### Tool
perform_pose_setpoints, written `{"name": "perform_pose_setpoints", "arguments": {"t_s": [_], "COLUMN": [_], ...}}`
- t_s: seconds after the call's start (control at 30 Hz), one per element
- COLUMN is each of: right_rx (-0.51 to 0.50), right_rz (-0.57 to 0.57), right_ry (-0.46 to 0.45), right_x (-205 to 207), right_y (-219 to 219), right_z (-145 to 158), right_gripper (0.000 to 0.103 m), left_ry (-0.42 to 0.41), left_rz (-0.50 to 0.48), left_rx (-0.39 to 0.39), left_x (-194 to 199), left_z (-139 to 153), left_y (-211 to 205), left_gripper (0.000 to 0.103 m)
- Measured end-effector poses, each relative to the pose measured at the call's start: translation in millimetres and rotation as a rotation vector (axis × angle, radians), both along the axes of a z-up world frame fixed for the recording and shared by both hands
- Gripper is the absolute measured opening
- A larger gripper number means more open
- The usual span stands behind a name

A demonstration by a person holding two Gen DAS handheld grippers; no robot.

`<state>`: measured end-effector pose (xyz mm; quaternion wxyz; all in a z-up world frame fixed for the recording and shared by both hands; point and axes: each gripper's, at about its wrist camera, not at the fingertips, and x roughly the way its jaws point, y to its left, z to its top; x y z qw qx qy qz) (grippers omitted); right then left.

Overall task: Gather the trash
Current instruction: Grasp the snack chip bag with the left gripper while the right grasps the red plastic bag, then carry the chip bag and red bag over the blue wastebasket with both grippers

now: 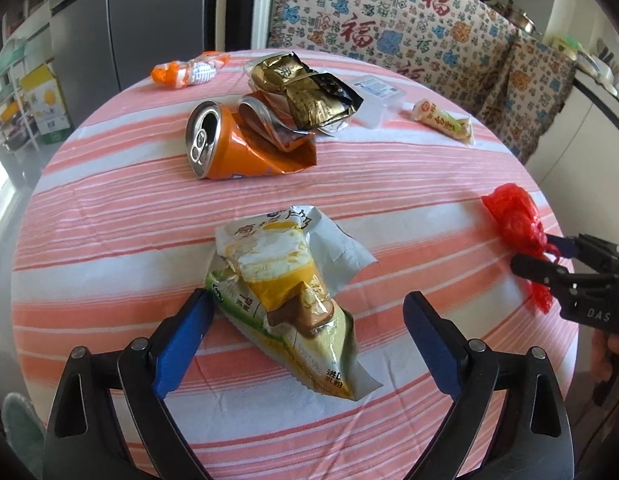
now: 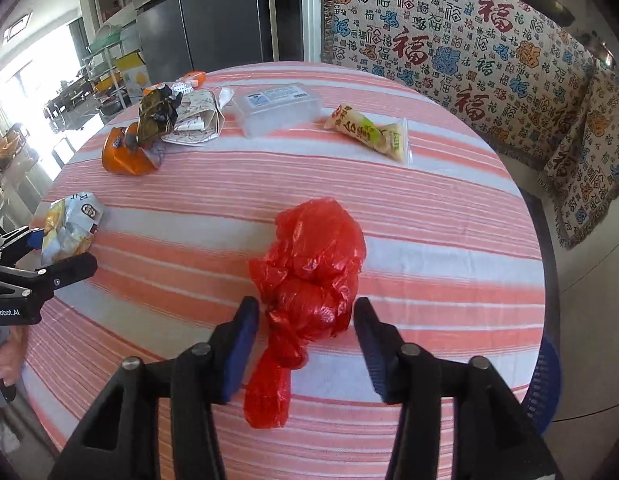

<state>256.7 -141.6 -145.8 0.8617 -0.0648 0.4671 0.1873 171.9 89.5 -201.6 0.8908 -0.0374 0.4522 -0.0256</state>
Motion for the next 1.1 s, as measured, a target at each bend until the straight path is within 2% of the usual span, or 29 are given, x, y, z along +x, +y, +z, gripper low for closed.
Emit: {"name": "perform_pose_setpoints", "arguments": {"t_s": [0.07,0.13,0.27,0.5,0.63,0.87,0.9,0.97,1.03,1.1], "right_rx": [0.016,-0.001,-0.008,-0.022,-0.022,0.028,0.020,0.004,-0.010,-0.023], "right_rz": [-0.011,-0.007,-0.018,-0.058,-0.056,-0.016,-0.006,0.006,0.004,0.004], "right_ry": [0.027,0.003,-0.020,-0.004,0.010,0.103,0.118,0.138,0.156,0.156], "right_x": [-1.1,-4.8,-5.4,9.7,14.2,12.8,13.5,16.6,22.0,27.0], "right_y": [1.9,6.4,10.4,16.0,15.6,-6.4,-7.1,-7.9,-8.1,-6.5], "right_z": [-7.3,-11.6,-15.2,-17.2,-16.9,7.5,9.8,13.1,14.6,16.0], "right_gripper": [0.065,0.072,0.081,0.087,0.088,0.085,0.085,0.085,0.085,0.085], "left_ry": [0.003,0.013,0.020,0.020,0.021,-0.044,-0.039,-0.025,-0.013,0.001], "left_rz": [0.012,0.026,0.039,0.032,0.002,-0.032,-0.042,-0.051,-0.059,-0.053], "left_rx": [0.061,0.123,0.128,0.127,0.091,-0.084,-0.092,-0.058,-0.023,-0.024], "left_x": [2.0,5.8,11.2,11.9,7.1,-12.3,-10.3,-5.4,-1.7,0.2], "left_z": [-3.0,-6.5,-8.5,-9.0,-3.8,21.1,21.1,19.1,16.9,15.6], "left_y": [-4.9,-8.7,-5.0,-3.2,1.8,32.1,31.8,26.4,20.7,20.5], "left_gripper": [0.098,0.099,0.103,0.103,0.102,0.102,0.102,0.101,0.098,0.080]}}
